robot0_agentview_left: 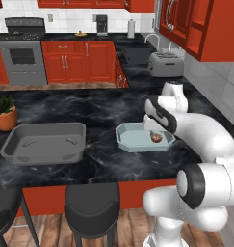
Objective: Place the cold items (potato and mushroom) from the fridge in one tupperware on the dining counter. Place the warm items (hot dog and kebab skewer) in the stove area in another tupperware.
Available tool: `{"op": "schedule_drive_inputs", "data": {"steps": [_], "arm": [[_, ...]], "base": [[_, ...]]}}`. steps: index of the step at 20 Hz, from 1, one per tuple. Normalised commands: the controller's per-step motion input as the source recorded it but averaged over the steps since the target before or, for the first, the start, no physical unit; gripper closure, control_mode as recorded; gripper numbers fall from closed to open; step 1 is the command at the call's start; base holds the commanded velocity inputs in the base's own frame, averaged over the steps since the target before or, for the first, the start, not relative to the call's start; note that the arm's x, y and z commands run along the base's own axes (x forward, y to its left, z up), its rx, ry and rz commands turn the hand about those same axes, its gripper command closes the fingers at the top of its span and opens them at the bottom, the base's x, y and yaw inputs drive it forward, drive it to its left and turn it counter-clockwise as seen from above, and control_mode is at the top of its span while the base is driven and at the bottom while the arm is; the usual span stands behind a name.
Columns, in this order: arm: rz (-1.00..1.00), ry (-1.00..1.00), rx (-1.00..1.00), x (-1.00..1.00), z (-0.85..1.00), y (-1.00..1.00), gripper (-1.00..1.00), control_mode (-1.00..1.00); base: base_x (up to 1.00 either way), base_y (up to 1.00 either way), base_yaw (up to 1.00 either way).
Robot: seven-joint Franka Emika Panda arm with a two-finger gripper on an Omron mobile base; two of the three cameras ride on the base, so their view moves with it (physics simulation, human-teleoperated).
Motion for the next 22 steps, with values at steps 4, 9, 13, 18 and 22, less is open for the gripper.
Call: {"op": "schedule_drive_inputs", "data": {"steps": [4, 9, 13, 18, 22], "arm": [[0.00, 0.00, -0.01, -0.74, 0.50, 0.34, -1.00, -1.00], [0.00, -0.02, -0.03, -0.71, 0.55, 0.19, -1.00, -1.00], [0.00, -0.04, -0.02, -0.82, 0.51, 0.06, -1.00, -1.00], [0.00, -0.04, -0.01, -0.90, 0.46, 0.03, -1.00, -1.00], [0.00, -0.06, -0.01, -0.91, 0.45, 0.00, -1.00, -1.00]], "base": [[0.00, 0.00, 0.00], [0.00, 0.00, 0.00], [0.00, 0.00, 0.00], [0.00, 0.00, 0.00], [0.00, 0.00, 0.00]]}}
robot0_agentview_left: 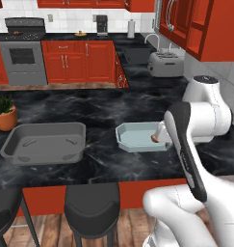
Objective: Place the cold items (potato and mushroom) from the fridge in one tupperware on the dining counter. Place the warm items (hot dog and kebab skewer) in the stove area in another tupperware.
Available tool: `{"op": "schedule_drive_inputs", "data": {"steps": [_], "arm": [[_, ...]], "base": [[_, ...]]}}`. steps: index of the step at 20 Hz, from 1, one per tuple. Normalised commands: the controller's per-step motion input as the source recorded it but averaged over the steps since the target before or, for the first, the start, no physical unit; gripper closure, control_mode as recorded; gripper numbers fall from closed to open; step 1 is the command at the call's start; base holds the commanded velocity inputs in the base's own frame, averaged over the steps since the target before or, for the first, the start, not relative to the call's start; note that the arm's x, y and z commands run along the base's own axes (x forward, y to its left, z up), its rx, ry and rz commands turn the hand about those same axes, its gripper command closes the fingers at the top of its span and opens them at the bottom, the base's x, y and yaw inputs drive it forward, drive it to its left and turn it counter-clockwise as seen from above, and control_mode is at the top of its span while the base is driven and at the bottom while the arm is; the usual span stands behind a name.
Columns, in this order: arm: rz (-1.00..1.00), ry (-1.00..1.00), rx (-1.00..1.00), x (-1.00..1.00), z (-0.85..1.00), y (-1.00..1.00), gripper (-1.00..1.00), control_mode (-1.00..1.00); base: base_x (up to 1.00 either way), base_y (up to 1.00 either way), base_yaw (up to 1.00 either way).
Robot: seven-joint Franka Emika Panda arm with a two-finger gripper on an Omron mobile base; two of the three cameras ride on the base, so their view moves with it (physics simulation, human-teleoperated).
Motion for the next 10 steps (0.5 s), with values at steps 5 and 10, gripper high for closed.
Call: {"op": "schedule_drive_inputs", "data": {"steps": [5, 10], "arm": [[0.00, -0.05, -0.01, -0.75, 0.38, 0.03, -1.00, -1.00], [0.01, -0.03, 0.00, -0.36, 0.07, 0.11, -1.00, -1.00]], "base": [[0.00, 0.00, 0.00], [0.00, 0.00, 0.00]]}}
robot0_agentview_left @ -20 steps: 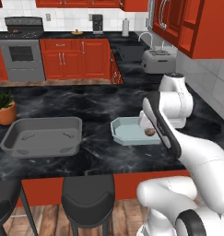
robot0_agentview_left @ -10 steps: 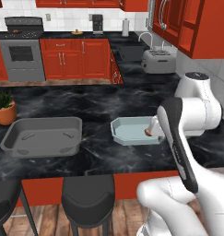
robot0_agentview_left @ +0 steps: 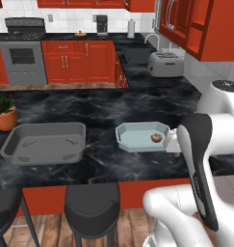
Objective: Place the cold items (potato and mushroom) from the fridge in one tupperware on the dining counter. Place the warm items (hot dog and kebab skewer) in the stove area in another tupperware.
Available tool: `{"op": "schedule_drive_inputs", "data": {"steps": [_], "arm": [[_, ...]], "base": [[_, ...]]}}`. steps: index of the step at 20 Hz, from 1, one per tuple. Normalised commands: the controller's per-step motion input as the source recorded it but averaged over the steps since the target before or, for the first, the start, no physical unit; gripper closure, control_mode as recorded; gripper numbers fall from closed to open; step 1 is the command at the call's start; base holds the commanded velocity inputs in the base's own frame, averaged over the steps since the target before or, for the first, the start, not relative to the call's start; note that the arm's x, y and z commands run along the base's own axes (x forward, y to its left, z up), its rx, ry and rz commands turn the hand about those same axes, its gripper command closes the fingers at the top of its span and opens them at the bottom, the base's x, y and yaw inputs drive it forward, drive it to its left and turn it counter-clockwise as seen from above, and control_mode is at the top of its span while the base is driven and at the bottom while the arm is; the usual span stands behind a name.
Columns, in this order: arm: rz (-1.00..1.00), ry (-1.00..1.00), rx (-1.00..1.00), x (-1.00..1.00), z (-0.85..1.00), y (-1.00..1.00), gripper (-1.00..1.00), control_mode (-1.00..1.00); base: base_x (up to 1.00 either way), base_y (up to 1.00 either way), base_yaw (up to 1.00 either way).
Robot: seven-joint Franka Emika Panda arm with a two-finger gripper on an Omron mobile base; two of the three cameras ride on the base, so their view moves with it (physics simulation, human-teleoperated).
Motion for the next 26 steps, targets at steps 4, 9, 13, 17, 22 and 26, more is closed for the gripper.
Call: {"op": "schedule_drive_inputs", "data": {"steps": [4, 9, 13, 17, 22, 26], "arm": [[0.04, 0.00, 0.00, -0.16, -0.02, 0.09, -1.00, -1.00], [0.01, 0.00, 0.00, -0.04, 0.00, 0.02, -1.00, 1.00], [0.00, 0.00, 0.00, 0.00, 0.00, 0.00, -1.00, 1.00], [0.00, 0.00, 0.00, 0.00, 0.00, 0.00, -1.00, 1.00], [0.00, 0.00, 0.00, 0.00, 0.00, 0.00, -1.00, 1.00], [0.00, 0.00, 0.00, 0.00, 0.00, 0.00, -1.00, 1.00]], "base": [[0.00, 0.00, 0.00], [-0.29, 0.51, 0.06], [-0.47, 1.00, 0.12], [-0.48, 1.00, 0.11], [-0.57, 1.00, 0.13], [-0.59, 1.00, 0.13]]}}
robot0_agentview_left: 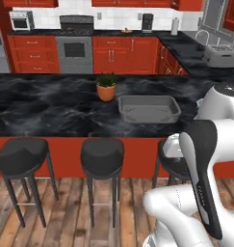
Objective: Place the cold items (potato and mushroom) from the fridge in one tupperware on the dining counter. Place the warm items (hot dog and kebab skewer) in the stove area in another tupperware.
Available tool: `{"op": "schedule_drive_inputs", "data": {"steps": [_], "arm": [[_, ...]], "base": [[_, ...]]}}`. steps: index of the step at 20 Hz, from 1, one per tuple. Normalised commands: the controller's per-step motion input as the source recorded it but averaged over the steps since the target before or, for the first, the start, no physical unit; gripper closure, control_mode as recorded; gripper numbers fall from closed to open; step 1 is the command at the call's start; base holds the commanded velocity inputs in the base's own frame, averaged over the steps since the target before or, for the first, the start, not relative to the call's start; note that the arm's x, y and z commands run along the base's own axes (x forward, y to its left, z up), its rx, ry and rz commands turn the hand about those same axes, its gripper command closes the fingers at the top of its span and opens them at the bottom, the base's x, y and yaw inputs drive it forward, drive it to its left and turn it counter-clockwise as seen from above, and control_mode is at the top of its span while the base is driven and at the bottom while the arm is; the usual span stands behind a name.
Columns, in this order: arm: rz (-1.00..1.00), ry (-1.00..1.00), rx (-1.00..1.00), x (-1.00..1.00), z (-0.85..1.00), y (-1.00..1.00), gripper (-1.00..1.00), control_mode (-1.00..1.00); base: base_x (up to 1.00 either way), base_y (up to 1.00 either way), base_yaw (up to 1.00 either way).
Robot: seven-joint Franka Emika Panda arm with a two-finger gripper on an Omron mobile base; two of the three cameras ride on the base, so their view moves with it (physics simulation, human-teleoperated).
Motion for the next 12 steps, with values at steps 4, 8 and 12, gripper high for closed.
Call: {"op": "schedule_drive_inputs", "data": {"steps": [4, 8, 12], "arm": [[0.00, 0.00, 0.00, 0.00, 0.00, 0.00, -1.00, 1.00], [0.00, 0.00, 0.00, 0.00, 0.00, 0.00, -1.00, 1.00], [0.00, 0.00, 0.00, 0.00, 0.00, 0.00, -1.00, 1.00]], "base": [[-0.39, 1.00, 0.10], [-0.11, 1.00, 0.02], [0.00, 1.00, 0.00]]}}
